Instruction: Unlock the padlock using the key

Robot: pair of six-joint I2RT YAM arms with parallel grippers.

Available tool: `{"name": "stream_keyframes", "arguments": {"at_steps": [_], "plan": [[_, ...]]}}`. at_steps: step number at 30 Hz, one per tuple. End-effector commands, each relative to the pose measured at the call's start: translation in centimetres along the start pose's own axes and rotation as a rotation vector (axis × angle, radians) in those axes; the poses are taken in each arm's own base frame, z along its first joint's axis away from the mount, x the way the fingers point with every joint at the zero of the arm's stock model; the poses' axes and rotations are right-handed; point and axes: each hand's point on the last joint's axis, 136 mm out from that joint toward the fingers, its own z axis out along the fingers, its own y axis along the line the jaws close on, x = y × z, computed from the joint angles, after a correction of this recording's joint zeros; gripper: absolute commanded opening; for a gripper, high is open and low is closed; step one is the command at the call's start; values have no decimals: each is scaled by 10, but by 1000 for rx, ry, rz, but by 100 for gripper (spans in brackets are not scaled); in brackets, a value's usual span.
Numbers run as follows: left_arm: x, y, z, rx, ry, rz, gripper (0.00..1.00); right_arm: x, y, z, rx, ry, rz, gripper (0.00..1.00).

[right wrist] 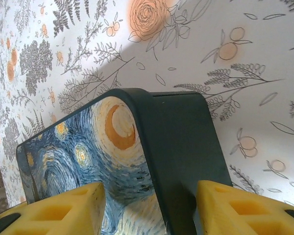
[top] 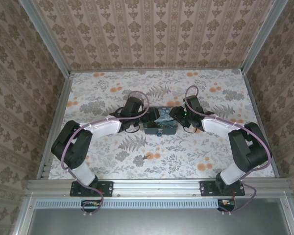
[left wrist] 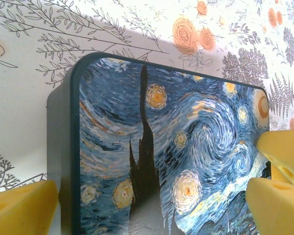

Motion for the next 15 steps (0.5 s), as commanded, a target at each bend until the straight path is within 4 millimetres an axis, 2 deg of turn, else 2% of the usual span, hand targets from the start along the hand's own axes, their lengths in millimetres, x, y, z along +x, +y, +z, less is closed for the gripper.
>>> {"name": "stream_keyframes", "arguments": {"at_steps": [1, 5, 10, 12, 13, 15], "plan": [[2, -8, -4, 36, 20, 44, 100, -4, 21, 2, -57, -2, 6, 57], [-2, 0, -4, 16, 11, 28, 100, -14, 20, -8, -28, -42, -20, 67], [-25, 29, -17, -11, -67, -25, 100, -33, 19, -46, -3, -143, -58, 68], [-38, 39, -28, -7, -104, -48, 100, -31, 16, -58, 15, -154, -83, 68], [-44, 43, -34, -7, -117, -57, 100, -30, 21, -73, 0, -169, -103, 67], [-51, 50, -46, -9, -137, -64, 100, -21, 22, -83, 6, -159, -143, 67]]}}
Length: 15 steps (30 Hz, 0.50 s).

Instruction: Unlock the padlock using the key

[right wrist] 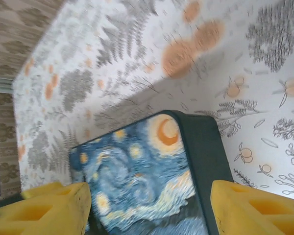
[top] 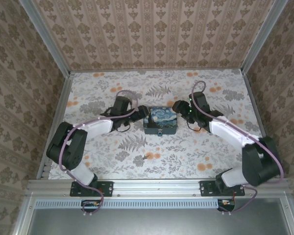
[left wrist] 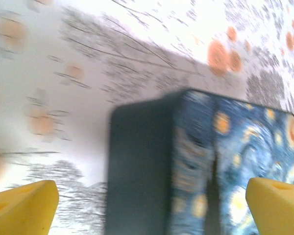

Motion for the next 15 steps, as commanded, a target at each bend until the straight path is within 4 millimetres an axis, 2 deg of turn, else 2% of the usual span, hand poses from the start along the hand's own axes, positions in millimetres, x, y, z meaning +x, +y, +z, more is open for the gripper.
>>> {"name": "stream_keyframes", "arguments": {"at_steps": [1, 3, 7, 11, 15], "plan": [[-18, -8, -26, 53, -53, 31, 100, 11, -3, -26, 45, 5, -102, 66], [-27, 2, -41, 45, -81, 16, 100, 32, 3, -34, 43, 48, -180, 64], [-22, 4, -70, 56, -105, 8, 100, 84, 7, -44, 49, 146, -340, 63], [-14, 11, -92, 38, -129, -6, 100, 138, 13, -39, 11, 256, -456, 63], [-12, 18, -104, 30, -142, -23, 100, 193, 25, -27, -62, 380, -591, 63]]}}
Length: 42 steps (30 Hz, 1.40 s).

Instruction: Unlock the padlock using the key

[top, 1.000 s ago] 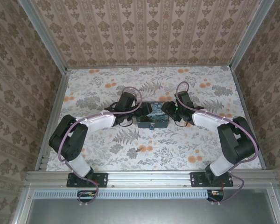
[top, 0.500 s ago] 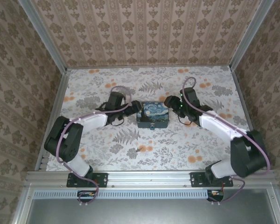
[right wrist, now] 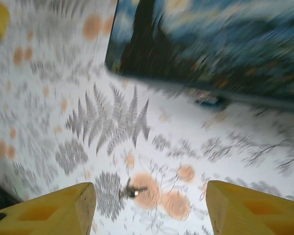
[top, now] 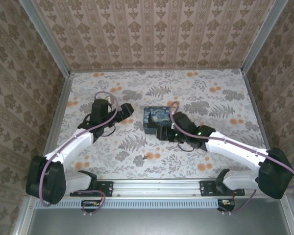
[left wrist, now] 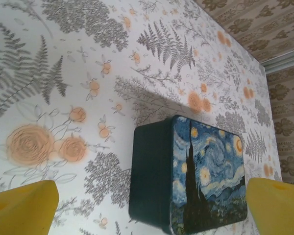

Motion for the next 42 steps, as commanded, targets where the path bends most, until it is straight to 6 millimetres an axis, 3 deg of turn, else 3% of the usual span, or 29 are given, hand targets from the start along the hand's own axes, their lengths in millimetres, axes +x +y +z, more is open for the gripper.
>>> {"name": "stream_keyframes", "arguments": {"at_steps": [1, 4, 8, 17, 26, 42], "plan": [[8, 15, -9, -44, 31, -12, 100, 35, 13, 25, -15, 108, -136, 63], [6, 22, -15, -78, 45, -12, 100, 57, 32, 50, -20, 205, -261, 63], [-1, 29, -19, -87, 44, -33, 100, 69, 46, 78, 0, 285, -369, 63], [-6, 35, -24, -92, 37, -53, 100, 79, 46, 108, 29, 353, -404, 61], [-8, 39, -21, -99, 43, -65, 100, 102, 29, 108, 37, 419, -401, 60], [-11, 41, -20, -104, 40, -68, 100, 140, 20, 92, 76, 515, -475, 51]]}}
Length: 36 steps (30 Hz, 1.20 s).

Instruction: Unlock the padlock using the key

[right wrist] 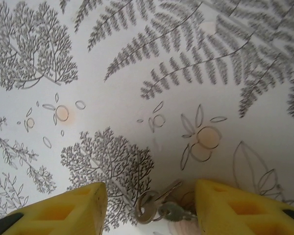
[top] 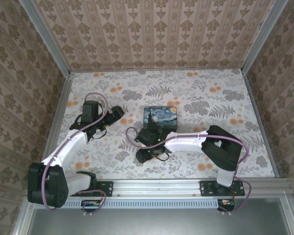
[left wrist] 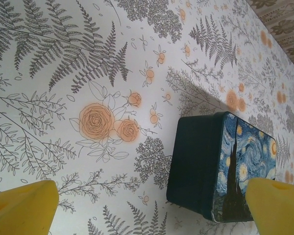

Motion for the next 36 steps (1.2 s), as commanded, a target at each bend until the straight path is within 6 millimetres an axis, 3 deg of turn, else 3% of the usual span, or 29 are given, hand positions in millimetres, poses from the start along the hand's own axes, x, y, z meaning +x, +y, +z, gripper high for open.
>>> {"name": "stream_keyframes", "arguments": {"at_steps": [1, 20, 26, 29, 31, 36], "plan": [[-6, -4, -3, 10, -7, 18, 100, 47, -5, 2, 43, 146, -22, 51], [-8, -3, 1, 8, -8, -2, 100, 60, -24, 3, 279, 193, -140, 33], [-8, -3, 1, 8, -9, -8, 100, 57, -23, 11, 284, 186, -137, 21], [-8, -4, 0, 10, -8, -8, 100, 54, -21, 11, 276, 177, -134, 7], [-8, -2, 0, 3, -7, -9, 100, 51, -19, 9, 268, 167, -136, 0], [-9, -3, -1, -3, -9, -2, 100, 38, -16, -13, 208, 121, -98, 0]]}}
